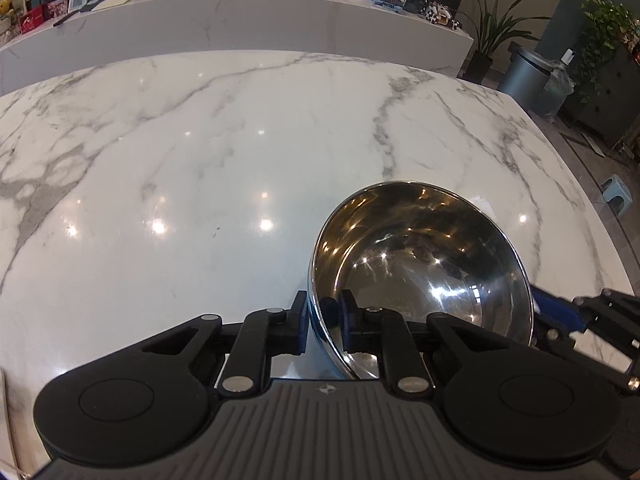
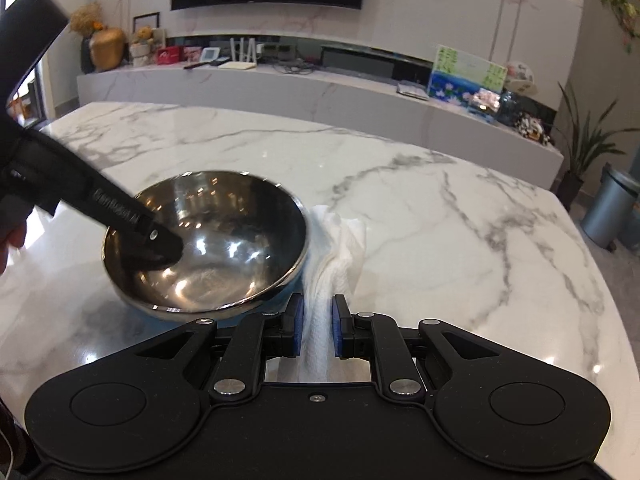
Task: Clean bowl
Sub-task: 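Hold the bowl rim with the left tool while the right tool wipes the blue outer wall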
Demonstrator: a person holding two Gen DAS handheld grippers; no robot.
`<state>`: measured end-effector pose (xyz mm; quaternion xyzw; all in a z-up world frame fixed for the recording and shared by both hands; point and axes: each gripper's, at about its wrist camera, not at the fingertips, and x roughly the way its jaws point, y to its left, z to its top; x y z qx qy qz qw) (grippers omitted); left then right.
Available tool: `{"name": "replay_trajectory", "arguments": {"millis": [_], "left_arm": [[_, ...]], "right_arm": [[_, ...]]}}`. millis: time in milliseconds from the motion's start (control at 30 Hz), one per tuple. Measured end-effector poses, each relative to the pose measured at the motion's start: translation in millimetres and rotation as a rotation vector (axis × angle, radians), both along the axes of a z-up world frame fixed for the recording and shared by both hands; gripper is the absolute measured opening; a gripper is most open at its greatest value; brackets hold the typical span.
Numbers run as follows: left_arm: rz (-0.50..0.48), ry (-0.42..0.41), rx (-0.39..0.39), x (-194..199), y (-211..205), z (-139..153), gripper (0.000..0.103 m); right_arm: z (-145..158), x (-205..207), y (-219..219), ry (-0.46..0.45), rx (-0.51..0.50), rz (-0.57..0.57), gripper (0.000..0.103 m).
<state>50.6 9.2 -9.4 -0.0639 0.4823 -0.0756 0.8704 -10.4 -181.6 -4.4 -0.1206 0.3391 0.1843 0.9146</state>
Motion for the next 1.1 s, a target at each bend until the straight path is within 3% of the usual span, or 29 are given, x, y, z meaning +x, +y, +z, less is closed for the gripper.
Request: {"name": "replay_trajectory", "arguments": {"millis": [333,500,633,800,1100], "left_arm": [[0.007,0.013,-0.025,1.0,4.0,-2.2,0.017],[0.014,0.041,-0.052,-0.7,5.4,-4.8,0.038],[0.001,0.059,-0.055,-2.0,2.5,-7.6,0.038],[-0.006,0.052,-0.049,-2.1,1.9,-5.7,0.026],[-0.01,0.041,-0.04,-0.1,2.3,-5.1,0.021]], "right_arm": [[-17.6,5.9,7.7,0.072,-0.046,0.023,0.013],[-18.7,7.0,6.9,0.077,-0.05,0.018,0.013],[-19.1,7.8,7.0,0.077,-0.056,0.015,0.013],[-17.0,7.1,5.4,0.076,-0.055,-0.005,0.014],[-19.4,8.3,6.8,0.085,-0.075,-0.003,0.016]]}}
